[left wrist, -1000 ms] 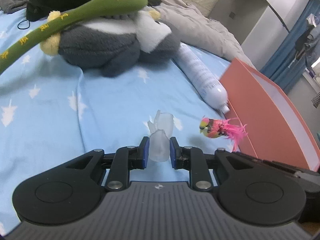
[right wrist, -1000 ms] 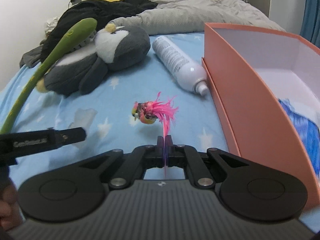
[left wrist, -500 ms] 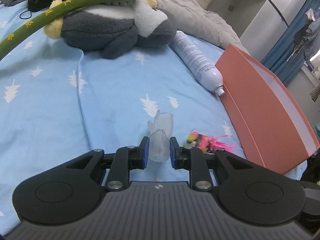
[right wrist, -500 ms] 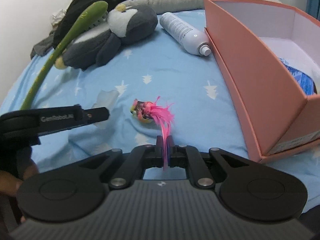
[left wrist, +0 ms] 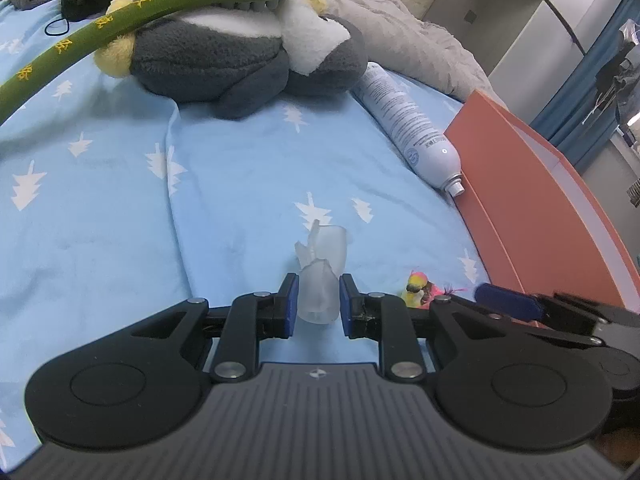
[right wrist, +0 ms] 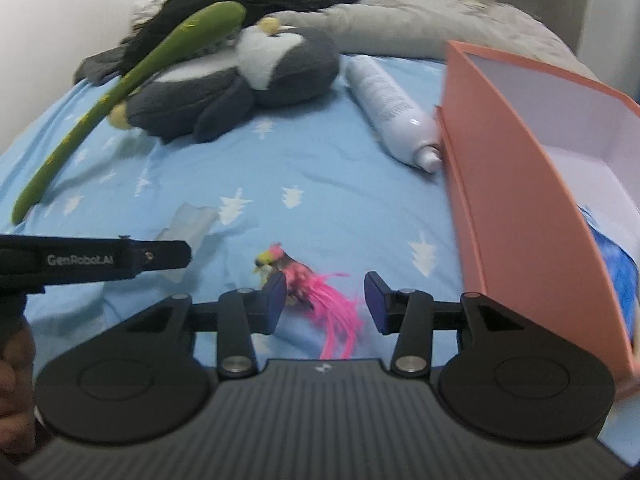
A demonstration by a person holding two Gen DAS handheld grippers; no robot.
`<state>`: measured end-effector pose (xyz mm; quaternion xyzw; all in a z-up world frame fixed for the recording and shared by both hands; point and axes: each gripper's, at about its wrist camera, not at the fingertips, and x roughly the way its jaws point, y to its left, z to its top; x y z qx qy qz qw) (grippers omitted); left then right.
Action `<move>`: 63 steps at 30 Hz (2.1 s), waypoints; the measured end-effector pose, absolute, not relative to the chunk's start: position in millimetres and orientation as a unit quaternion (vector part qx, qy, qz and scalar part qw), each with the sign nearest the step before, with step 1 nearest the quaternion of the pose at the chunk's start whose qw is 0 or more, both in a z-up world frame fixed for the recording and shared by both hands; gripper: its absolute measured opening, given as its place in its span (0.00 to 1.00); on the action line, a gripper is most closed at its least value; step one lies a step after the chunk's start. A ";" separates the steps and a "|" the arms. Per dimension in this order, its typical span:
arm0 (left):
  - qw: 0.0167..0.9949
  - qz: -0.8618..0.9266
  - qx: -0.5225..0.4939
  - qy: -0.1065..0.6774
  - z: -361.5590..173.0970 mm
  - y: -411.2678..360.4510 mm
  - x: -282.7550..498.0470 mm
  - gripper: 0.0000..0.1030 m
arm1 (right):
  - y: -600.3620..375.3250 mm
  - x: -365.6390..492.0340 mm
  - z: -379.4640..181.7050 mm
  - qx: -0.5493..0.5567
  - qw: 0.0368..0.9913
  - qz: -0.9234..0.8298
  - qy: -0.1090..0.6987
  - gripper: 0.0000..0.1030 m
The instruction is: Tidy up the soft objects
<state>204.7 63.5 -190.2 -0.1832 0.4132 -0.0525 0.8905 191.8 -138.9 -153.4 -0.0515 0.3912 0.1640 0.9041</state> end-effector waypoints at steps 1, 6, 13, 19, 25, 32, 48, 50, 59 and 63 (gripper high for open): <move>0.890 -0.052 -0.183 0.414 -191.1 63.0 205.2 0.24 | -137.0 194.5 -154.7 -0.058 0.901 0.177 0.393 0.45; 0.888 -0.051 -0.178 0.420 -193.7 61.1 206.6 0.24 | -128.1 205.5 -162.5 -0.068 0.887 0.217 0.401 0.45; 0.891 -0.047 -0.169 0.419 -193.0 61.3 206.3 0.24 | -120.3 208.7 -170.3 -0.065 0.870 0.257 0.416 0.43; 0.893 -0.042 -0.174 0.413 -191.3 64.4 202.1 0.24 | -123.0 209.3 -170.4 -0.046 0.873 0.252 0.416 0.31; 0.897 -0.049 -0.168 0.406 -184.7 60.9 195.7 0.24 | -126.6 201.9 -162.5 -0.035 0.882 0.235 0.406 0.31; 0.901 -0.051 -0.179 0.392 -165.5 61.7 182.5 0.24 | -131.0 189.2 -148.9 -0.031 0.893 0.208 0.399 0.31; 0.906 -0.090 -0.159 0.381 -102.2 28.6 128.7 0.24 | -151.4 131.7 -83.3 -0.002 0.920 0.163 0.357 0.31; 0.908 -0.094 -0.155 0.377 -90.9 26.8 126.3 0.24 | -155.4 127.4 -74.7 0.003 0.922 0.159 0.353 0.31; 0.912 -0.124 -0.135 0.366 -35.6 11.7 123.9 0.24 | -174.4 109.5 -27.3 0.030 0.938 0.130 0.320 0.31; 0.917 -0.142 -0.116 0.354 -7.0 1.6 119.3 0.24 | -184.0 102.1 -9.9 0.037 0.943 0.118 0.309 0.31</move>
